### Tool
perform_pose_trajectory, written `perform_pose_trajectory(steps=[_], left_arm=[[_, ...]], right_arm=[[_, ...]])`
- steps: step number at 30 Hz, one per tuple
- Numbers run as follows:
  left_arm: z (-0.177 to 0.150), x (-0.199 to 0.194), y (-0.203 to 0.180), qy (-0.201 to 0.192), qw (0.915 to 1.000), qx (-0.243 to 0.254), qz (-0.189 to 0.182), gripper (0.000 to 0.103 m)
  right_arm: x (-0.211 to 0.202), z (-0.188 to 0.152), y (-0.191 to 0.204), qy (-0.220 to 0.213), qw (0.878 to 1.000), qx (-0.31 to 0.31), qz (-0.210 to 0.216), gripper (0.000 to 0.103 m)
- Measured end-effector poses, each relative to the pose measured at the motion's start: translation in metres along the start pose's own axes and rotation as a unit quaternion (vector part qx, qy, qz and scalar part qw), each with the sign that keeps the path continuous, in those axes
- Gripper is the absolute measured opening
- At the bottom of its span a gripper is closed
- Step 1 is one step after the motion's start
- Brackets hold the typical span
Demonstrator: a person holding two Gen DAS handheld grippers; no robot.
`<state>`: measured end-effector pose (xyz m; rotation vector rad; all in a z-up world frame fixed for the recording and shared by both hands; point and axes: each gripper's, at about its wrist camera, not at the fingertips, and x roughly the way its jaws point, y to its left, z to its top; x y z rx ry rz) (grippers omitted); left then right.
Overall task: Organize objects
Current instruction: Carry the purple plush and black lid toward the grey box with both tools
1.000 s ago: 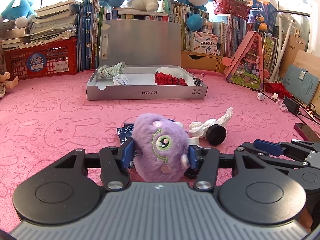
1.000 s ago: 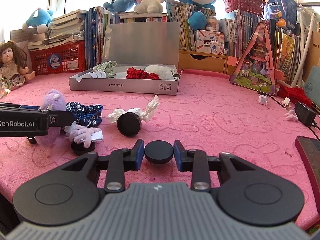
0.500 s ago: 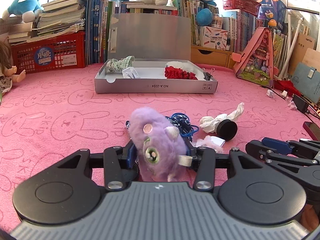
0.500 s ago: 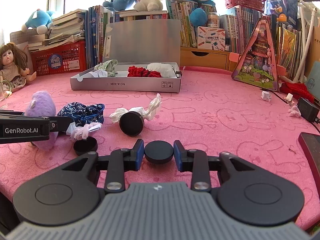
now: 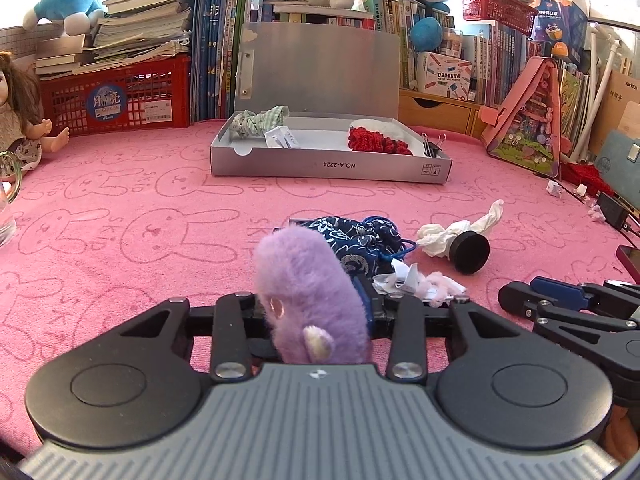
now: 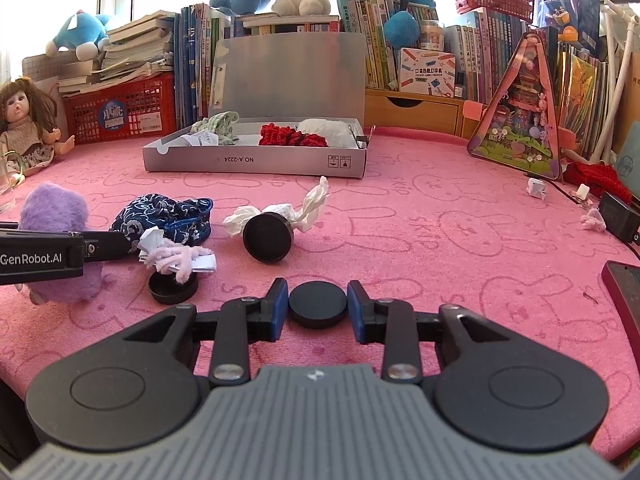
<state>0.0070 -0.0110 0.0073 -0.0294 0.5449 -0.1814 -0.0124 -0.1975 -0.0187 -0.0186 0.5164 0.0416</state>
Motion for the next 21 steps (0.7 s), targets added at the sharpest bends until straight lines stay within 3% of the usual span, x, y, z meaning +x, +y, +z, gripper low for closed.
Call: perform_pose_trajectory(steps=[11,21], left_arm=[[0.020,-0.011,0.000,-0.018,0.9998,-0.003,-0.012,0.042],[0.069,0.008,0.021,-0.038,0.9992,-0.007,-0.004,0.041]], right_arm=[[-0.002,0.014,-0.001,-0.005,1.000,0.004,0.004,0.037],[0.018,0.060,-0.031,-0.007,0.998,0.059,0.027,0.037]])
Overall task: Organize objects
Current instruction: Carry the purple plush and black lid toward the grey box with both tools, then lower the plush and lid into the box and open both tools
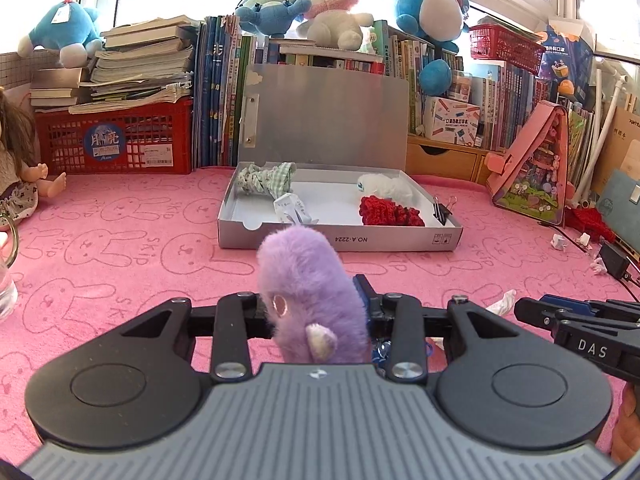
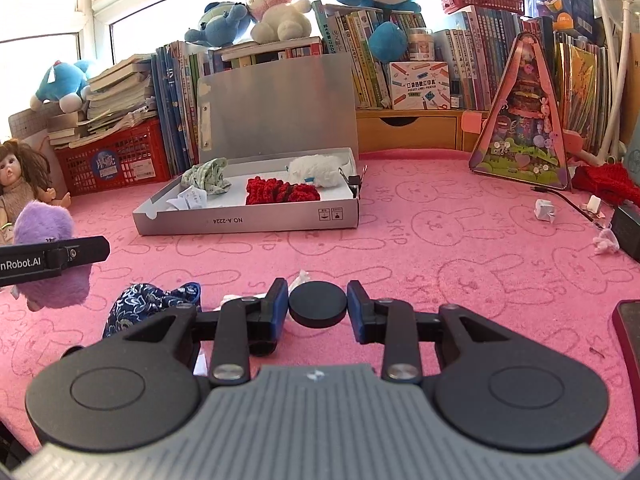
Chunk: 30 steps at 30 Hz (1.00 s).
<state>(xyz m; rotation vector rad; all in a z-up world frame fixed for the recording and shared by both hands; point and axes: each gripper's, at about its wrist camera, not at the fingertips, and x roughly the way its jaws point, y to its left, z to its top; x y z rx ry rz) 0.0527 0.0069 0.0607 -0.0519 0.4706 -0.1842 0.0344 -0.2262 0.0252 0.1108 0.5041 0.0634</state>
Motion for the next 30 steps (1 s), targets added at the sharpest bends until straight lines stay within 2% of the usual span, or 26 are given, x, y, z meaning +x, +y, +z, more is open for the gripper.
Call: perform_pose_trajectory(steps=[11,16,22,30], left_arm=[[0.057,0.054,0.024,-0.009,0.9998,-0.013,0.011,0.042],[0.081,0.092,0.038,0.009,0.9996,-0.024,0.011,0.041],[0.103,0.143,0.055,0.031,0.9982,-0.041,0.029,0.041],[0.110,0.197,0.068,0.071,0.9957,-0.038,0.045,0.041]], right_arm=[[0.053,0.065,-0.023,0.031,0.998,0.043,0.025,0.037],[0.079,0.095,-0.028,0.041,0.997,0.050,0.034,0.037],[0.119,0.124,-0.029,0.059,0.995,0.069,0.040,0.037],[0.171,0.139,-0.019,0.092,0.993,0.069,0.028,0.037]])
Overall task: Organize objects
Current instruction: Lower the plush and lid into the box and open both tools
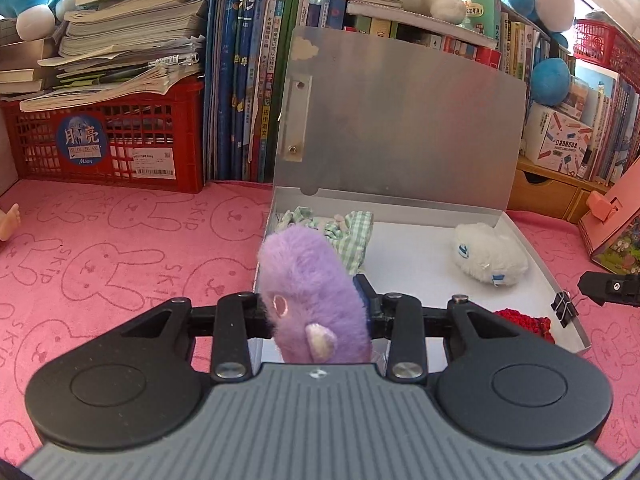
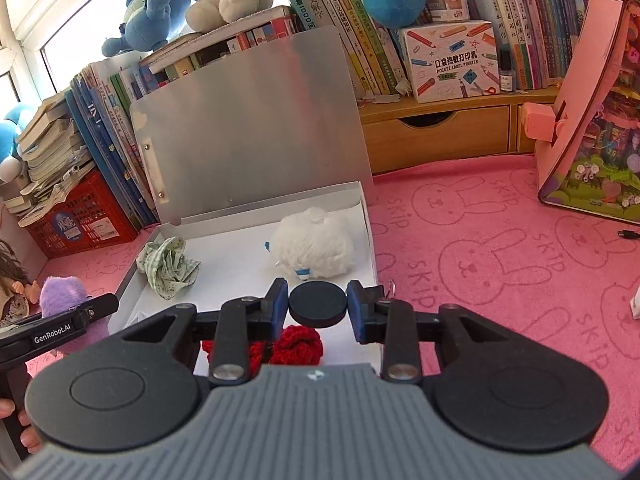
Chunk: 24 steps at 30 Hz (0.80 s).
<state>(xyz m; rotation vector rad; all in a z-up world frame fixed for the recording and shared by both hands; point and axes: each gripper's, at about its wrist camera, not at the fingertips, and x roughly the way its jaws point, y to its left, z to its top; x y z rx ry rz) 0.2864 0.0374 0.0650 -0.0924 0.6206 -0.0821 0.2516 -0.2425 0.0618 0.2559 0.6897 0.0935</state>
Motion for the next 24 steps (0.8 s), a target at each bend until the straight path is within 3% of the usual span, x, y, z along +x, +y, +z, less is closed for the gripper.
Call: perform_pose_trajectory(steps=[11,24], left_arm=[[-0.002,0.041,0.004,0.027,0.9995,0.009,0.011,0.042],[-0.009,0.050,0.001,0.028,0.9992,0.023,0.014,0.044]], right_arm=[[0.042,0.005,0.008,0.012,0.999,-0.023,-0.023,0.037],[0.041,0.006,0.007,0.002,1.000,-0.025,-0.013,0.039]])
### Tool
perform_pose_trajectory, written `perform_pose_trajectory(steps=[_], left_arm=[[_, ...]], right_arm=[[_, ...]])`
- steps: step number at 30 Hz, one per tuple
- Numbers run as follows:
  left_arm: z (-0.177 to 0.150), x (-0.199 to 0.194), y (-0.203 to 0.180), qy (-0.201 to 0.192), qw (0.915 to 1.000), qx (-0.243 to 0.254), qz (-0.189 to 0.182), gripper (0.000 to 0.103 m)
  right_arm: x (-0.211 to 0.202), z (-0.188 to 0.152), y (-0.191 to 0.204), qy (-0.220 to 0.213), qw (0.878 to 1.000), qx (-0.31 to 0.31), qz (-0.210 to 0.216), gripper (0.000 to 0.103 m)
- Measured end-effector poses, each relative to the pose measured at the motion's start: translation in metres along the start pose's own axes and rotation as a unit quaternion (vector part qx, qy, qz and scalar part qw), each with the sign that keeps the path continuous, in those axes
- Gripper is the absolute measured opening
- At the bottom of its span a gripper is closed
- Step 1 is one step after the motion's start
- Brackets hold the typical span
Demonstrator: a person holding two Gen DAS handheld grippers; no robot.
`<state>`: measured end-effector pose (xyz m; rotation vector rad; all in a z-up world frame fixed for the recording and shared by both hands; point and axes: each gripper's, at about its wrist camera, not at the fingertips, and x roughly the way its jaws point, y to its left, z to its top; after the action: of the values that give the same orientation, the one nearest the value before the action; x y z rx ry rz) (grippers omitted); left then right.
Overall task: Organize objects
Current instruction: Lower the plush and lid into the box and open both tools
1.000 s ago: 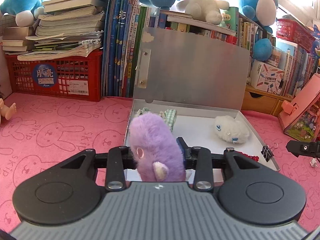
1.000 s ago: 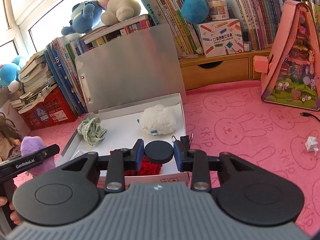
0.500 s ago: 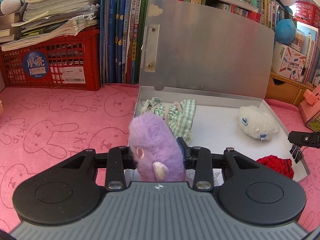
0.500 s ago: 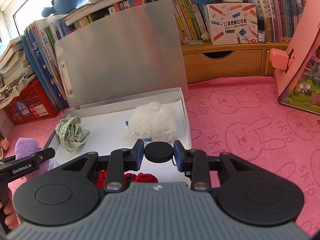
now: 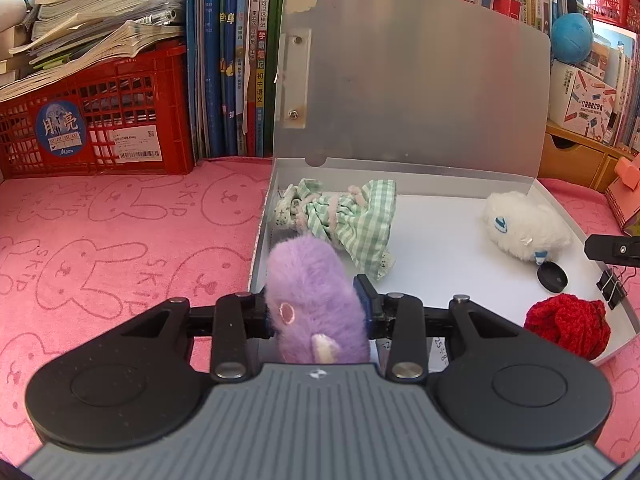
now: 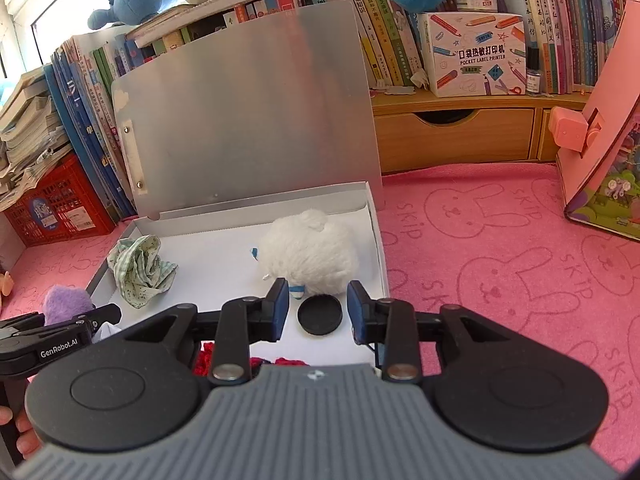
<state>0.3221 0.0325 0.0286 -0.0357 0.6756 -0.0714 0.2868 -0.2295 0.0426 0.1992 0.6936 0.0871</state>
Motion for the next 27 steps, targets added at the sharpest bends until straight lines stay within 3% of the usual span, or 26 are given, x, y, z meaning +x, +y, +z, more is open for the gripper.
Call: perform_pose_trajectory(steps=[3,9,16,27], left_arm=[[0.002,-0.008,0.000,-0.007,1.0000,0.001,-0.001,0.062],[0.010,-0.040,-0.002,-0.042,0.9991,0.010,0.003,0.078],[0.006,-0.084,-0.005,-0.070,0.9973,0.020,-0.007,0.080],[-0.054,-0.159,-0.010,-0.092,0.9942,0.040,-0.039,0.082]], right_arm=[[-0.009,-0.001,0.001,-0.010,1.000,-0.004,0.003,0.044],[-0.040,-0.004,0.004,-0.035,0.999,-0.023,0.011,0.057],[-0.080,-0.017,0.012,-0.057,0.997,-0.048,0.028,0.060],[-0.130,-0.057,0.021,-0.079,0.991,-0.099,0.037,0.066]])
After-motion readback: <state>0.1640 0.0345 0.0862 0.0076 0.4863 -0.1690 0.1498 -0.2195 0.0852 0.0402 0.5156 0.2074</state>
